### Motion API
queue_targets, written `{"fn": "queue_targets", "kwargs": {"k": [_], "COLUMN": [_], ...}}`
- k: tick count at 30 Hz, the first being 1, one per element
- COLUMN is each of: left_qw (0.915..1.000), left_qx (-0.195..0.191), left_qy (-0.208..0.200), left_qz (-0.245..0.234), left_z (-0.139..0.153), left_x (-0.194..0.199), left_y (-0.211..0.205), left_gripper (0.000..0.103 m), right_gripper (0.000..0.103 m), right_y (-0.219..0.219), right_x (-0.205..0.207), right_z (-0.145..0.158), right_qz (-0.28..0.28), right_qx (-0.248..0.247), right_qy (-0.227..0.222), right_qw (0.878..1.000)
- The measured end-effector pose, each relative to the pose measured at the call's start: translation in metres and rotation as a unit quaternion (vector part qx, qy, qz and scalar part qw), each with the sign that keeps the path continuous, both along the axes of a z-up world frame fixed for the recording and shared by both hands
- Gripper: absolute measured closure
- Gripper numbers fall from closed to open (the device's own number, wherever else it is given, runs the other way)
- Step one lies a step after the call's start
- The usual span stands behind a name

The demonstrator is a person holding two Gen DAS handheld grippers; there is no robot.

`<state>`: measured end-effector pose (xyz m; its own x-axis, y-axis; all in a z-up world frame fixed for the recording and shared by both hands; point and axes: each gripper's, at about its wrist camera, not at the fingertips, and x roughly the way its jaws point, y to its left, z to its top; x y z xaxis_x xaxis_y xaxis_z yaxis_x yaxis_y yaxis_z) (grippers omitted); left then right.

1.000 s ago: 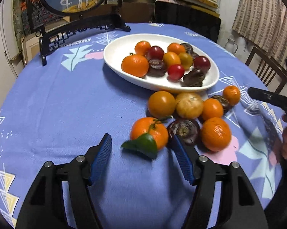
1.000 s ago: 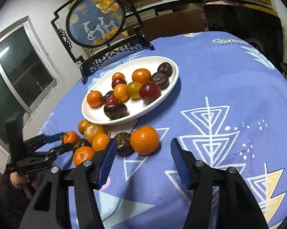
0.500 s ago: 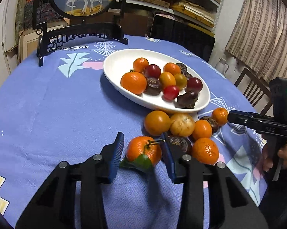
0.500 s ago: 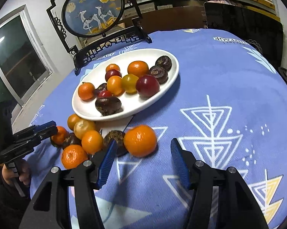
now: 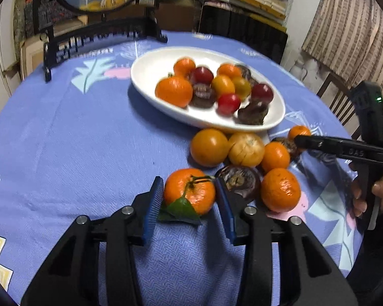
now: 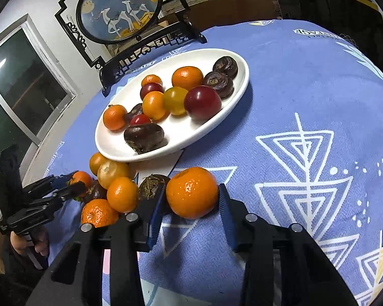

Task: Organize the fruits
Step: 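Carry a leafy mandarin to the plate with the left gripper while the right carries another mandarin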

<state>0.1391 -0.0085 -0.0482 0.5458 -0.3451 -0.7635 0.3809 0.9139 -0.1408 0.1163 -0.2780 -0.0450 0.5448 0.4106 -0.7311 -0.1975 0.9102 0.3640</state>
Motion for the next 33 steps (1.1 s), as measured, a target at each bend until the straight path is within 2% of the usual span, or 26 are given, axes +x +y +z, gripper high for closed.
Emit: {"fn": "queue_targets", "kwargs": {"k": [4,8,11,14,19,22,25,29,33], "left_qw": [0.9999,0.9989,0.9974,0.9970,0.9954,0.9954,0.9957,0.9969,0.9965], "left_qx": [0.007,-0.020,-0.045,-0.049,-0.055,-0.050,-0.055,-0.053,-0.055], "left_qy": [-0.012,-0.040,-0.052,-0.051,-0.075,-0.080,-0.074,-0.043,-0.021], "left_qz": [0.002,0.013,0.020,0.030,0.024,0.014,0.011,0.039,0.060], "left_z": [0.001,0.011,0.019,0.024,0.052,0.070,0.075,0.059,0.044], "left_x": [-0.003,-0.011,-0.017,-0.019,-0.013,0.010,0.049,0.113,0.145], "left_y": [-0.001,0.009,0.017,0.017,0.011,0.003,-0.006,-0.016,-0.018], "left_gripper": [0.064,0.065,0.065,0.065,0.065,0.065,0.065,0.065,0.064], "right_gripper": [0.062,0.062,0.062,0.062,0.062,0.062,0.062,0.062,0.062], "right_y": [-0.009,-0.021,-0.025,-0.024,-0.017,-0.014,-0.008,0.010,0.029], "right_x": [-0.004,-0.007,-0.010,-0.013,-0.009,0.015,0.053,0.114,0.152], "right_z": [0.006,0.008,0.012,0.022,0.056,0.079,0.088,0.073,0.052], "right_qz": [-0.004,-0.004,-0.007,-0.007,0.013,0.015,0.018,0.010,-0.005], "right_qx": [0.031,0.070,0.075,0.076,0.070,0.060,0.069,0.080,0.059], "right_qy": [-0.021,-0.026,-0.033,-0.029,-0.041,-0.045,-0.041,-0.011,-0.005], "right_qw": [0.999,0.997,0.997,0.997,0.997,0.997,0.997,0.997,0.998]}}
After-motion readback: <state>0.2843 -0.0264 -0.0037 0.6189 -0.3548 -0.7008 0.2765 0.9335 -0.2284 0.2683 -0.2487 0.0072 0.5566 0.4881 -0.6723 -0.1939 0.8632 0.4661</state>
